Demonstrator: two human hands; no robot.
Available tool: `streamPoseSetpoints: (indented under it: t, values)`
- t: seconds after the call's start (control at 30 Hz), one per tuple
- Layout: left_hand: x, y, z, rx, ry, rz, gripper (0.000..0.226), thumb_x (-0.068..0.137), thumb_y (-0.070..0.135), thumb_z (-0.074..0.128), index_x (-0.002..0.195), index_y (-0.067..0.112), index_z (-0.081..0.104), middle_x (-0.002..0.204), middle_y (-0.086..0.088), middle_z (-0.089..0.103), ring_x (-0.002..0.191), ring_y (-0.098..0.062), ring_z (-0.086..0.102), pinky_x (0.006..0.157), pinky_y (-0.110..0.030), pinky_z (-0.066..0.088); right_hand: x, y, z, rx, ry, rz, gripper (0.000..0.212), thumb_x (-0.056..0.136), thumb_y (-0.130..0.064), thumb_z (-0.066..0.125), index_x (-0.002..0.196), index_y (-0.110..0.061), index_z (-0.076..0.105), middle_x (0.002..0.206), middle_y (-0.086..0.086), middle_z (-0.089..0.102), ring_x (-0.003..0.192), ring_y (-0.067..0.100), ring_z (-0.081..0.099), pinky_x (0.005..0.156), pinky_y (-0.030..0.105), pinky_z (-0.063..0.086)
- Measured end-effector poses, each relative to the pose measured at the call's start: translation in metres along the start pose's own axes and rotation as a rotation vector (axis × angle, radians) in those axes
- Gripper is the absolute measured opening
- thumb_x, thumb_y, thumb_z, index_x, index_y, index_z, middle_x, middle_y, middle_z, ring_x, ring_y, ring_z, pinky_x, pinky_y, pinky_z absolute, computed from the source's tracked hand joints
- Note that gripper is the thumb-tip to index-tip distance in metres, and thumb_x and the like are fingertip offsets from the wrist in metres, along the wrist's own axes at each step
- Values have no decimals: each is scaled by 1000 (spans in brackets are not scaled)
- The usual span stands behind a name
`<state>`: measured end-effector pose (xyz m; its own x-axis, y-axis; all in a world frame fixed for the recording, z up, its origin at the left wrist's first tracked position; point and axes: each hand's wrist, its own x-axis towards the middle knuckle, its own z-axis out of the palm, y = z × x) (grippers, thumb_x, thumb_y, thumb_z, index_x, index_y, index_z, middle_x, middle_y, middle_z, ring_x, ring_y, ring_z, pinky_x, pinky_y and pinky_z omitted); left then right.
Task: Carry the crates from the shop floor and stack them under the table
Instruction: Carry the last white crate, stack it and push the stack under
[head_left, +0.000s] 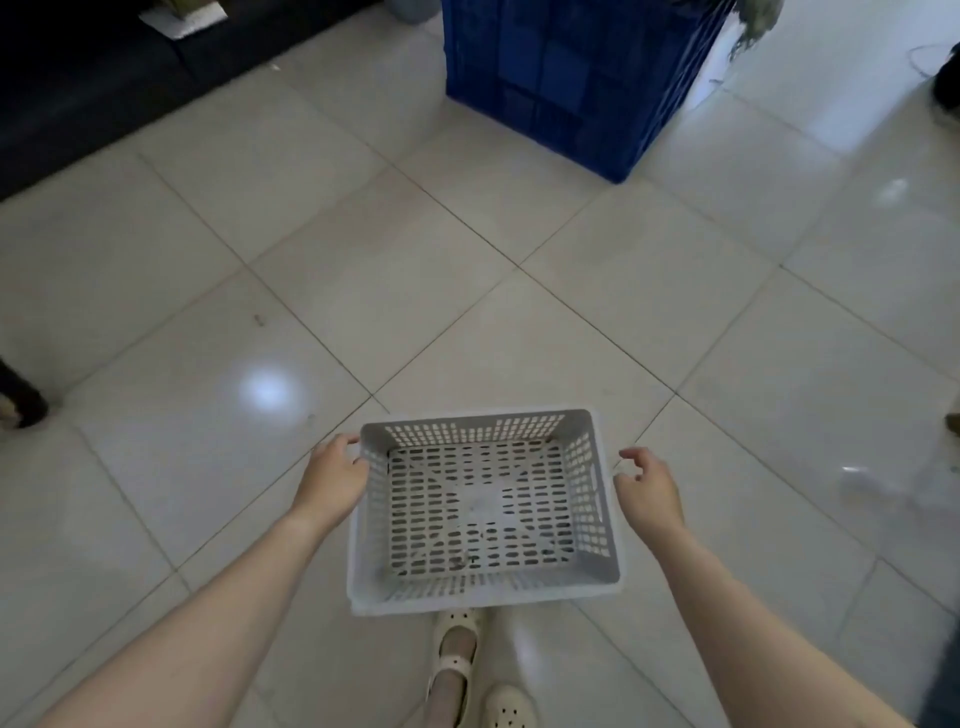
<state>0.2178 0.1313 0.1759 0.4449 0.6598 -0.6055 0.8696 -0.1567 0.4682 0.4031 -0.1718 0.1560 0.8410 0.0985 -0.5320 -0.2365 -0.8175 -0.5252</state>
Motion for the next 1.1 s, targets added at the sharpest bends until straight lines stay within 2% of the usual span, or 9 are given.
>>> streamPoseSetpoints:
  t: [0.17, 0.33, 0.43, 0.5, 0.6, 0.7, 0.9, 1.03, 1.1]
  values:
    - [92, -50, 45, -166, -21, -250, 56, 92, 14, 48, 146, 4, 38, 153, -14, 36, 140, -31, 35, 113, -38, 29, 76, 41, 42, -194, -64, 89, 32, 85, -4, 48, 115, -13, 56, 122, 22, 52, 78, 28, 55, 68, 28, 38]
    - [138, -100, 91, -153, -2, -385, 55, 94, 13, 49, 146, 0, 37, 152, -18, 38, 139, -34, 36, 113, -38, 29, 115, 63, 89, -322, -110, 62, 58, 85, -4, 47, 139, -22, 39, 138, 18, 40, 110, 39, 54, 84, 41, 48]
    - [149, -124, 114, -142, 17, -437, 59, 93, 13, 51, 146, -1, 32, 150, -20, 38, 137, -36, 37, 110, -37, 31, 126, 69, 113, -314, -187, 78, 70, 86, -5, 45, 149, -28, 25, 149, 17, 26, 116, 42, 53, 93, 48, 48]
    - [153, -137, 125, -130, 22, -472, 54, 91, 10, 52, 140, -6, 38, 142, -26, 45, 129, -39, 45, 103, -38, 37, 133, 73, 123, -322, -219, 101, 71, 88, -8, 45, 151, -31, 21, 154, 16, 18, 120, 43, 51, 95, 48, 47]
    - [156, -150, 137, -108, 13, -489, 40, 88, 7, 53, 121, -15, 53, 121, -34, 58, 110, -44, 57, 89, -42, 47, 144, 77, 128, -369, -228, 149, 70, 88, -11, 45, 151, -32, 20, 148, 20, 28, 116, 42, 53, 96, 49, 49]
    - [162, -158, 138, -121, 16, -469, 28, 87, 3, 53, 107, -16, 61, 107, -33, 63, 94, -39, 62, 71, -33, 41, 152, 85, 126, -474, -211, 187, 67, 87, -16, 45, 149, -30, 24, 139, 21, 40, 114, 41, 53, 96, 46, 47]
    - [168, -162, 133, -163, 21, -440, 13, 86, -2, 52, 77, 0, 61, 75, -14, 53, 68, -20, 48, 59, -27, 31, 155, 99, 128, -424, -238, 215, 71, 92, -19, 50, 153, -25, 13, 139, 23, 44, 106, 38, 58, 85, 38, 48]
    - [169, -164, 138, -219, 45, -464, 3, 86, 2, 55, 83, 3, 54, 81, -13, 52, 75, -22, 46, 59, -27, 30, 153, 99, 130, -406, -231, 225, 76, 92, -17, 49, 154, -27, 6, 148, 22, 34, 119, 41, 51, 93, 40, 46]
    - [168, -165, 139, -234, 20, -470, 17, 84, 2, 58, 100, -2, 59, 97, -18, 60, 85, -28, 56, 71, -31, 41, 152, 98, 128, -375, -220, 244, 80, 92, -17, 52, 155, -24, 3, 148, 21, 34, 122, 41, 49, 96, 43, 46]
